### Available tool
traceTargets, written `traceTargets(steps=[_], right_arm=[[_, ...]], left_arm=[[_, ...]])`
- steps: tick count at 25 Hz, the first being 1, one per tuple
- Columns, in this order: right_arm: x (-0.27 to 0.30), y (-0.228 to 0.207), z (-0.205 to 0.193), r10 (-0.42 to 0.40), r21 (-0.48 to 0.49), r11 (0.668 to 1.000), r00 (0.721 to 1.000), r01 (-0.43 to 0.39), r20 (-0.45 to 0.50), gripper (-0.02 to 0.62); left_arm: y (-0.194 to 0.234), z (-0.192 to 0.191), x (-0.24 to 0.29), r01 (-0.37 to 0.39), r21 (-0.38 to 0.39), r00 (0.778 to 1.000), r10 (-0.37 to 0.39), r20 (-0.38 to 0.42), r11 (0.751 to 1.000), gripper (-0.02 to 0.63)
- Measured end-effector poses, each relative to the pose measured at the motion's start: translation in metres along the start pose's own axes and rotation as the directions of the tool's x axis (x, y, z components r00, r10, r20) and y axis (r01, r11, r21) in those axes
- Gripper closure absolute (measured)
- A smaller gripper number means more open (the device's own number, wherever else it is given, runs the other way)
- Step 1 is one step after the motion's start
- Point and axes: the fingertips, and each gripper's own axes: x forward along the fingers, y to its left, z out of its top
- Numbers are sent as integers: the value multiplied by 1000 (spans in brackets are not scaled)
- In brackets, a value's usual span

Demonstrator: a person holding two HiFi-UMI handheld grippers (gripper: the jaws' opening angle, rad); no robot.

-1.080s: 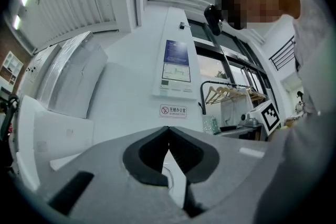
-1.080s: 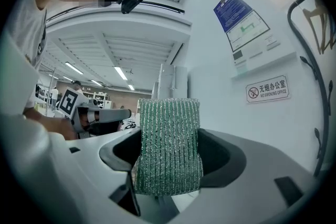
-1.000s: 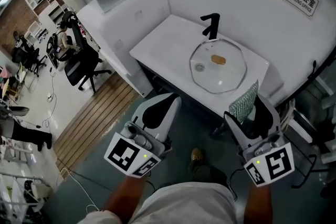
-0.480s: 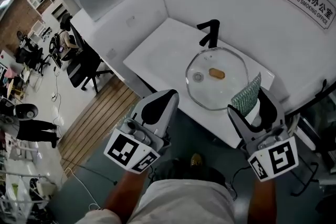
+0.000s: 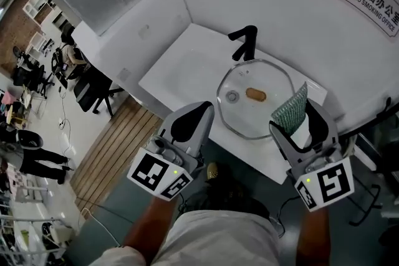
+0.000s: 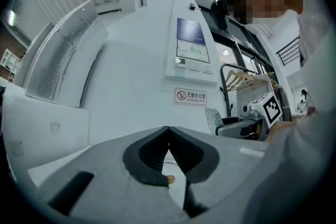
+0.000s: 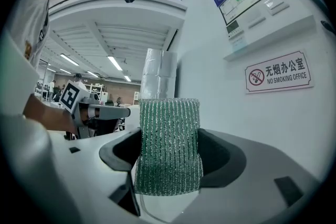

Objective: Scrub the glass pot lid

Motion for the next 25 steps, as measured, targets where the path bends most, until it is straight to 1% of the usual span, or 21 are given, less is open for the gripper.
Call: traceTargets(steps=[10,15,17,19,22,25], right_arm=[[59,-14,-16,-58,-18,998,991,56,-124,264],[90,-12,-32,-64,-38,998,971,57,-229,263],[101,-11,-41,-60,-48,998,957,49,-285,264],[111,-10,-51,-56,-66,997,936,35,-348,264],[121,-5,-66,-40,-86,996,892,1,-450,264],[129,-2,-82,-8,-85,995,840,-45,-543,264]], left_arm=[[60,-28,41,71,-30,996,-73,-60,997,591],[91,-47,57,104,-33,988,-107,-107,994,591],[100,-57,63,128,-34,983,-131,-131,991,591],[109,-68,70,147,-44,975,-152,-159,988,591],[120,-87,80,169,-65,961,-179,-209,983,591],[128,-109,89,185,-87,942,-202,-267,979,591]])
